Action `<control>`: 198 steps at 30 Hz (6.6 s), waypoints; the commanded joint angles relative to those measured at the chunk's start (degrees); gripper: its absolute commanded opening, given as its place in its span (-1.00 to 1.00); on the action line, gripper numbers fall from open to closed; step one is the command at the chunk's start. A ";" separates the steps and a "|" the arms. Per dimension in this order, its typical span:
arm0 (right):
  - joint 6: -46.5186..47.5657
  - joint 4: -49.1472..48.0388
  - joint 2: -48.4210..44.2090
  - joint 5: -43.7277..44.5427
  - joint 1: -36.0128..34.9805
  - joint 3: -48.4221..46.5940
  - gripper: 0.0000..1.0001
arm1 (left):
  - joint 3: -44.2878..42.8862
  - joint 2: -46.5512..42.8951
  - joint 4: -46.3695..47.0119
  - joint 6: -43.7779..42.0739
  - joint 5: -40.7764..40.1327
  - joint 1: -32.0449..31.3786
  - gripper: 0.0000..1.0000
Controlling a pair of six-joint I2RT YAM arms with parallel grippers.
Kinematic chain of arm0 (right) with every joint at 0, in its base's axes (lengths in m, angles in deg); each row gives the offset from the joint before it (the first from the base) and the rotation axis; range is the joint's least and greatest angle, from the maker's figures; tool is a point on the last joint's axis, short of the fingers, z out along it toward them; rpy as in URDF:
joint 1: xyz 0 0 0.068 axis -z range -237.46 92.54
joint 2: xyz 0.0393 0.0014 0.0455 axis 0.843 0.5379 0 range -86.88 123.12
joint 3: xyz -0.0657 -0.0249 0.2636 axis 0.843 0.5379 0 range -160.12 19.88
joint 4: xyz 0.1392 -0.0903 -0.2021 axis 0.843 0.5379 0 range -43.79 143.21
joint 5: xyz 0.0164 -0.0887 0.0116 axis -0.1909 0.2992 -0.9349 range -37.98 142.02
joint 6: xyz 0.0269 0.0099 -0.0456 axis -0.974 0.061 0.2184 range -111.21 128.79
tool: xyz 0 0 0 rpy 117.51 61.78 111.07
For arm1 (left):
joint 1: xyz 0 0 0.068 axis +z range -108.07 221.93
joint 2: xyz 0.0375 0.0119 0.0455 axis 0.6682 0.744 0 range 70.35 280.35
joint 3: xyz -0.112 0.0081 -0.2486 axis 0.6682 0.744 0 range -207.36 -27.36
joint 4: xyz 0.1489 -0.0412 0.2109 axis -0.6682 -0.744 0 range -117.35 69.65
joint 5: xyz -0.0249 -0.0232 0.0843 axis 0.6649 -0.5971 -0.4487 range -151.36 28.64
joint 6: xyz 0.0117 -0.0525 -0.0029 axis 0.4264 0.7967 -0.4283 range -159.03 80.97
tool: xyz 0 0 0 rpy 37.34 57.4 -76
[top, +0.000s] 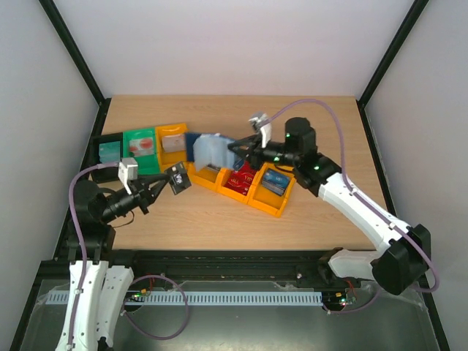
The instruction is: Take the credit cards out of the card holder
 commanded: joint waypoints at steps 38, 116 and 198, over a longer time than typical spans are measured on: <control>-8.34 -2.94 -4.04 16.44 17.12 4.19 -0.97 | -29.35 75.60 11.01 35.19 -37.32 -19.28 -0.95; -6.70 3.01 -11.15 22.73 17.14 2.79 -0.97 | -52.81 84.91 -46.47 -82.31 -44.52 -28.53 -0.96; -5.08 5.50 -12.76 22.03 17.14 0.57 -0.97 | -55.20 83.66 -32.56 -68.56 -43.26 -34.91 -0.36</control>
